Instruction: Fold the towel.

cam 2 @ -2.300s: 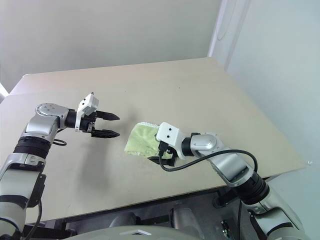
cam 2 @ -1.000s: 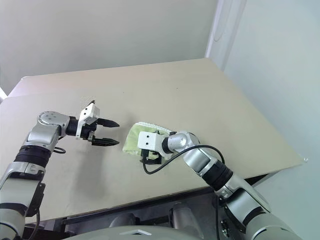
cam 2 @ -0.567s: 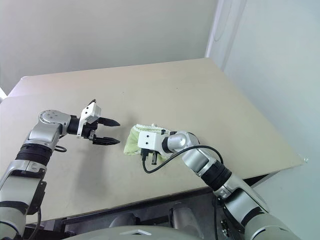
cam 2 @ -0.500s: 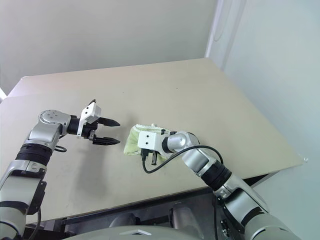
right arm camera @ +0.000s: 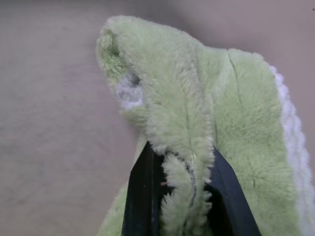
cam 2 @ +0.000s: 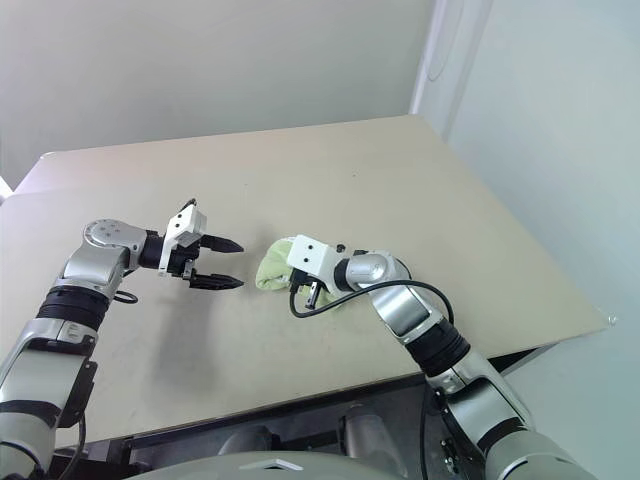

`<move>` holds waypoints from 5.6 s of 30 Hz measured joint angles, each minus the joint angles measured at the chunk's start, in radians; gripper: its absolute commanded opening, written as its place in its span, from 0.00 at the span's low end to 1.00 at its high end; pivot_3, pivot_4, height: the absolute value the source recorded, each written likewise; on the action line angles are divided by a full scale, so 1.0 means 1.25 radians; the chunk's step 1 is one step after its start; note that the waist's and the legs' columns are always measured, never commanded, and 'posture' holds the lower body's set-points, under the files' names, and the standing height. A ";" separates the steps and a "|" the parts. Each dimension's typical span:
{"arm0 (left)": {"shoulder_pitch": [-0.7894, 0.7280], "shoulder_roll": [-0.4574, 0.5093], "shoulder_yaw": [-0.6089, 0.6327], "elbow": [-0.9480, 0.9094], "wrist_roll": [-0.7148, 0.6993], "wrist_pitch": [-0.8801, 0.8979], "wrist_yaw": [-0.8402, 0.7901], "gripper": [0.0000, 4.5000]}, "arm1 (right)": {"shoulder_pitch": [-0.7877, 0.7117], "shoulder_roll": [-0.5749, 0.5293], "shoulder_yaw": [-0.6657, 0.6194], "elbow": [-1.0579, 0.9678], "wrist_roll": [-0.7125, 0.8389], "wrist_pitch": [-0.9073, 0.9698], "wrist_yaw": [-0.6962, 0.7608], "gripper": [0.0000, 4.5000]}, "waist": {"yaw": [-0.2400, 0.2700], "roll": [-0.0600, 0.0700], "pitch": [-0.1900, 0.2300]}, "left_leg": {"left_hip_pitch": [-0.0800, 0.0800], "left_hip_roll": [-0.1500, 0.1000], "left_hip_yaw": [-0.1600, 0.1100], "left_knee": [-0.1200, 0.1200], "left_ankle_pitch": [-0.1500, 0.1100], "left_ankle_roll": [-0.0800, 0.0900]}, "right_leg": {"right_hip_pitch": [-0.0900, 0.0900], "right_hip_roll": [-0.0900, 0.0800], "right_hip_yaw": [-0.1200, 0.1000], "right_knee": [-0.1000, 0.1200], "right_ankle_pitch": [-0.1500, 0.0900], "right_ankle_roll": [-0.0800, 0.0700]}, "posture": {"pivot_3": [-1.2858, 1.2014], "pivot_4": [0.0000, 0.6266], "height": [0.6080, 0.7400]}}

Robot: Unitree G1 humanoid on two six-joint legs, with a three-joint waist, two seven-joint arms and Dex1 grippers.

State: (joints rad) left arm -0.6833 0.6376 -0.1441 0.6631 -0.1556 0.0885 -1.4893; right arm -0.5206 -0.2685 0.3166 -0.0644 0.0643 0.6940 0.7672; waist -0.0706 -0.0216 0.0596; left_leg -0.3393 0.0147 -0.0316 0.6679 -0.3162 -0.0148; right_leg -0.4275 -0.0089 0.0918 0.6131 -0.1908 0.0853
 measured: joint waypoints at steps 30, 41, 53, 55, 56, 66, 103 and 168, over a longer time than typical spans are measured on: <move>-0.046 -0.061 -0.016 0.096 0.046 -0.063 0.014 1.00 | 0.021 -0.340 -0.563 -0.124 0.247 0.168 -0.320 0.01 | -0.005 0.005 0.002 | 0.000 -0.001 0.004 -0.003 -0.001 0.002 | 0.000 0.000 0.004 -0.003 -0.002 0.002 | 0.52 0.00 1.00; -0.048 -0.069 -0.016 0.086 0.046 -0.061 0.024 1.00 | 0.192 -0.306 -0.190 -0.149 0.130 0.048 -0.243 0.01 | 0.001 0.005 0.003 | -0.001 -0.002 0.004 -0.002 -0.001 0.002 | -0.001 -0.001 0.004 -0.003 -0.003 0.001 | 0.52 0.00 1.00; -0.043 -0.066 -0.016 0.055 0.046 -0.040 0.025 1.00 | 0.193 -0.307 -0.157 -0.140 0.046 -0.015 -0.232 0.01 | 0.000 0.003 0.003 | 0.000 -0.001 0.004 -0.002 -0.001 0.002 | -0.001 0.000 0.005 -0.003 -0.003 0.001 | 0.52 0.00 1.00; -0.041 -0.061 -0.016 0.007 0.045 -0.013 0.026 1.00 | 0.223 -0.297 -0.083 -0.118 0.012 -0.040 -0.222 0.01 | 0.000 0.002 0.003 | 0.000 -0.001 0.003 -0.002 -0.001 0.002 | -0.001 0.000 0.004 -0.003 -0.003 0.001 | 0.52 0.00 1.00; -0.041 -0.059 -0.016 -0.009 0.044 -0.003 0.027 1.00 | 0.236 -0.288 -0.052 -0.109 0.001 -0.047 -0.217 0.01 | 0.000 0.002 0.003 | 0.000 -0.001 0.004 -0.002 -0.001 0.002 | -0.001 -0.001 0.005 -0.003 -0.003 0.001 | 0.52 0.00 1.00; -0.040 -0.059 -0.018 -0.033 0.044 0.031 0.035 1.00 | 0.232 -0.253 -0.034 -0.098 -0.067 -0.069 -0.213 0.01 | -0.001 -0.001 0.003 | 0.001 -0.002 0.004 -0.002 -0.001 0.002 | 0.000 0.000 0.005 -0.002 -0.003 0.001 | 0.52 0.00 1.00; -0.040 -0.059 -0.020 0.053 0.044 -0.036 0.020 1.00 | 0.161 -0.058 -0.387 -0.033 0.253 0.078 -0.275 0.99 | 0.000 -0.002 0.002 | 0.001 -0.002 0.003 -0.002 -0.001 0.002 | 0.001 0.000 0.005 -0.002 -0.003 0.001 | 0.52 0.00 1.00; -0.017 -0.087 0.108 0.039 -0.079 0.007 0.066 1.00 | 0.412 -0.274 -0.418 -0.383 0.490 0.055 -0.042 0.99 | 0.000 -0.003 0.002 | 0.001 -0.002 0.004 -0.001 -0.001 0.002 | 0.003 -0.001 0.005 -0.002 -0.004 0.002 | 0.52 0.00 1.00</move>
State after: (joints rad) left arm -0.7043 0.5284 -0.0088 0.7120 -0.2542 0.0973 -1.4073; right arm -0.0054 -0.6106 -0.2055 -0.5436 0.6772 0.7628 0.7144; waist -0.0706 -0.0255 0.0615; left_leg -0.3380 0.0128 -0.0269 0.6661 -0.3175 -0.0129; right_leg -0.4243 -0.0095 0.0987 0.6111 -0.1956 0.0881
